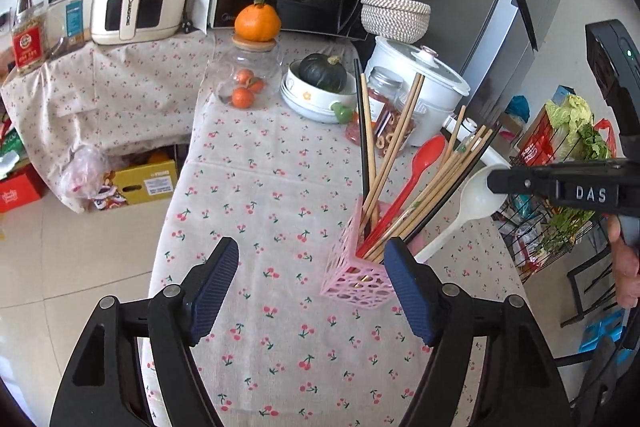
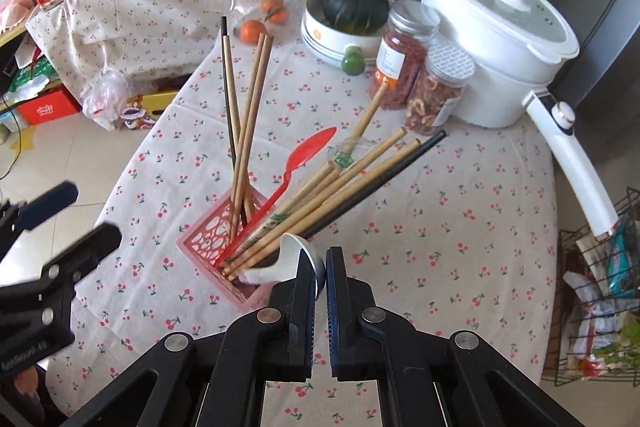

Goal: Organize utensils

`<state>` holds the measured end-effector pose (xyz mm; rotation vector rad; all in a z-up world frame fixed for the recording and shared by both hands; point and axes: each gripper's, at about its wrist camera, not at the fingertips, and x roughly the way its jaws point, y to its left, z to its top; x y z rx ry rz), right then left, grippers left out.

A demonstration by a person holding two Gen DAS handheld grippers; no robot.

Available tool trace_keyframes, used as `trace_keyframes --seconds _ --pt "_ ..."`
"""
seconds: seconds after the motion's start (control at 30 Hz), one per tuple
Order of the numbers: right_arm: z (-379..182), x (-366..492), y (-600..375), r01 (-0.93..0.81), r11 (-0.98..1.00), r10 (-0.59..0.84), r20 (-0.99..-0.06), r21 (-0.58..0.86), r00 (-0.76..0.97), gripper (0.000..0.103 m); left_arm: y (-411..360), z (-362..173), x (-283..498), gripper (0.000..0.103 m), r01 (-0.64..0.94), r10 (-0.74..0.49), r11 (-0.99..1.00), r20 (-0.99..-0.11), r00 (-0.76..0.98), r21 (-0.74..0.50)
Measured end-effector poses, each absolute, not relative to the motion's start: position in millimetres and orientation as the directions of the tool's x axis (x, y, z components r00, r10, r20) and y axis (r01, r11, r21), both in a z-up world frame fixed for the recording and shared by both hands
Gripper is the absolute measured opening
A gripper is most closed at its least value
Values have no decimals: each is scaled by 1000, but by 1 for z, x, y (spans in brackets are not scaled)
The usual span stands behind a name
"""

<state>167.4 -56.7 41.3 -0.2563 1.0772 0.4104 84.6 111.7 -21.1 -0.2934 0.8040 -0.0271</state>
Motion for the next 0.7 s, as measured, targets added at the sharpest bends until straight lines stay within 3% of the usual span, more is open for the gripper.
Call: trace_keyframes --seconds 0.03,0.1,0.13,0.17,0.3,0.37,0.47,0.7 --pt "44 169 -58 -430 902 226 -885 32 407 10 112 -23 83 81 -87 -139 959 -715 685 -270" --pt "50 166 -66 -391 915 273 -866 99 418 37 109 -25 80 84 -84 -138 963 -735 664 -257" --pt "54 162 -71 -370 921 288 -851 121 439 59 106 -25 76 85 -83 -133 965 -740 659 -248" --pt "58 155 -78 -360 924 299 -834 131 463 70 104 -25 75 86 -81 -129 968 -743 656 -239" --pt "71 127 -108 -307 942 290 -782 133 551 74 92 -22 63 90 -86 -90 978 -759 645 -189" --pt "73 111 -125 -264 953 280 -749 145 601 89 85 -20 57 97 -101 -49 984 -766 641 -148" --pt "71 86 -141 -220 967 243 -721 127 649 103 73 -16 48 103 -105 -12 989 -767 642 -103" --pt "53 37 -162 -151 984 177 -692 99 700 103 48 -11 26 103 -88 15 995 -770 638 -54"
